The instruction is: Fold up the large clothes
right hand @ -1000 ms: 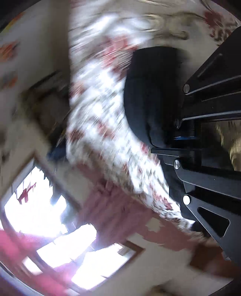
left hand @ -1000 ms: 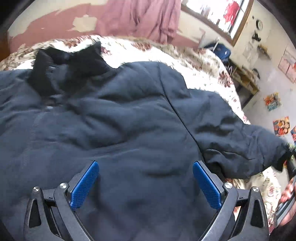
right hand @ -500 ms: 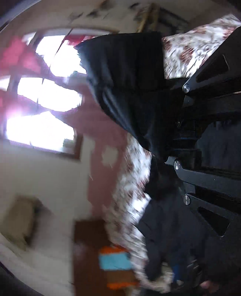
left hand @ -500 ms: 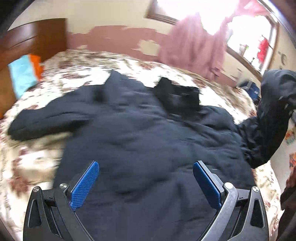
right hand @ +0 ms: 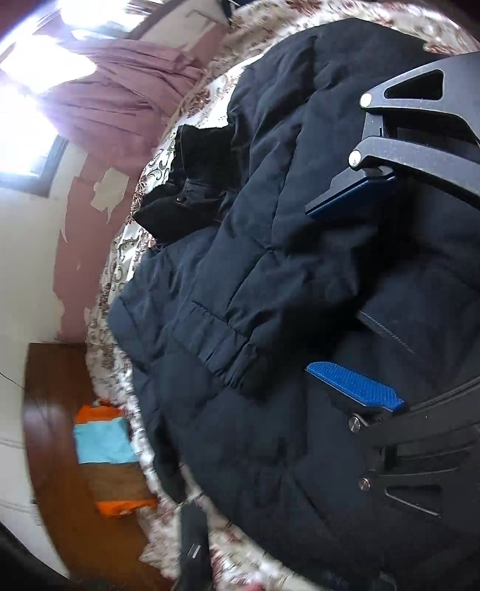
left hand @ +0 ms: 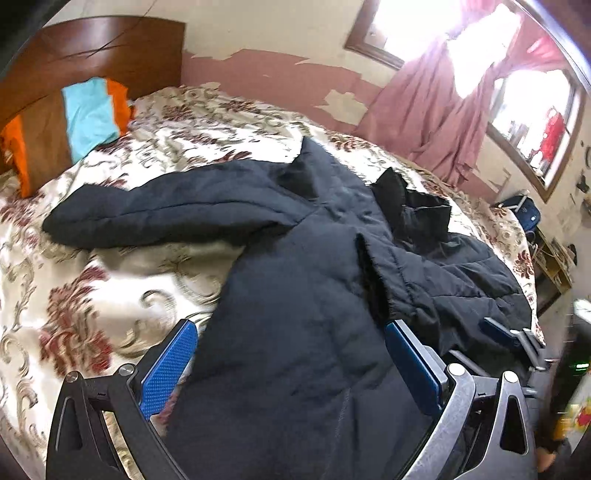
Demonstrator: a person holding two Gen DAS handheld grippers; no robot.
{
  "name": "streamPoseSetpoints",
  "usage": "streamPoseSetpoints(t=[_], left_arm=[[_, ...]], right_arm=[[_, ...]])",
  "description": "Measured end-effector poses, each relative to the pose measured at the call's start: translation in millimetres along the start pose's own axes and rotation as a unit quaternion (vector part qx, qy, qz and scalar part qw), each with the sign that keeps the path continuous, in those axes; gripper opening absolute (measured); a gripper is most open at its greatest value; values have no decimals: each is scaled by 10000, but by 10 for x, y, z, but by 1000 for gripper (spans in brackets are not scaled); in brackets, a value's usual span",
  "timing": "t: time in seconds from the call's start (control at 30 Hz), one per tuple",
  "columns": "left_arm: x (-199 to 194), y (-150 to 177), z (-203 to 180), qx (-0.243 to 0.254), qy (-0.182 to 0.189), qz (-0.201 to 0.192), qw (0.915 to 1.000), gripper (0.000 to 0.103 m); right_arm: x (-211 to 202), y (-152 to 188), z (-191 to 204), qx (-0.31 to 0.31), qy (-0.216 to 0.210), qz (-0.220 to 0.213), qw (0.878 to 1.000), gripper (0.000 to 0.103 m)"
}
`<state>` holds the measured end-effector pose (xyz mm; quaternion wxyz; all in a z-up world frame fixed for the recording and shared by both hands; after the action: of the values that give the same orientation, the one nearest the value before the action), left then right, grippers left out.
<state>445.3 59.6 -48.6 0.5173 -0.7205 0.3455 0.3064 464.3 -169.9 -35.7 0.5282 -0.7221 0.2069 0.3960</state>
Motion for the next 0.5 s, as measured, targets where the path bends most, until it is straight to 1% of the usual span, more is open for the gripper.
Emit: streamPoseSetpoints(t=[0.07,0.1,0.17,0.2,0.27,0.37,0.4,0.43,0.47,0.5], left_arm=[[79,-64,-160,140,110,-63,9998,102],[133,-104,-261,204,151,-110,9996,102],[259,-169,-423,329,123,-169,9992,102],[319,-193,-488,378,83,-171,9991,102],[531,-252,-643,500,-83,-113,9987,102],[796,-276,-733,605,-353,114,9975,102],[887,-274,-751,651,-545,190,9962,102],[941,-271,-762,715,-699,207,9948,102],[977,-262,-786,795,-826,194,9932,102],[1001,-257,-790,865,-925,180,9918,102]], right_arm=[[-305,87,-248,239,132,-280,9992,74],[-355,93,-399,357,256,-363,9984,74],[-473,188,-814,715,679,-499,9939,74],[-532,291,-1092,1035,1007,-509,9882,74],[-555,446,-1480,1532,1302,-448,9786,74],[-468,826,-1962,2208,1479,-197,9638,73],[-422,946,-2053,2352,1474,-89,9607,73],[-339,984,-2089,2440,1456,-6,9588,73],[-262,1115,-2123,2562,1404,117,9563,73],[-174,1160,-2131,2625,1359,186,9551,73]])
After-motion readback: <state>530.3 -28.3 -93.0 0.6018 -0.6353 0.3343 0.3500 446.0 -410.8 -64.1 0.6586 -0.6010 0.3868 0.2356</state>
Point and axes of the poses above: each gripper's, at about its wrist camera, not at the fingertips, and x roughly the way its jaws point, z to its left, y to its underside, the point moved 7 cm from there along x, roughly the way its jaws point, and after that the axes turned 10 degrees about z, right-handed, at the moved point
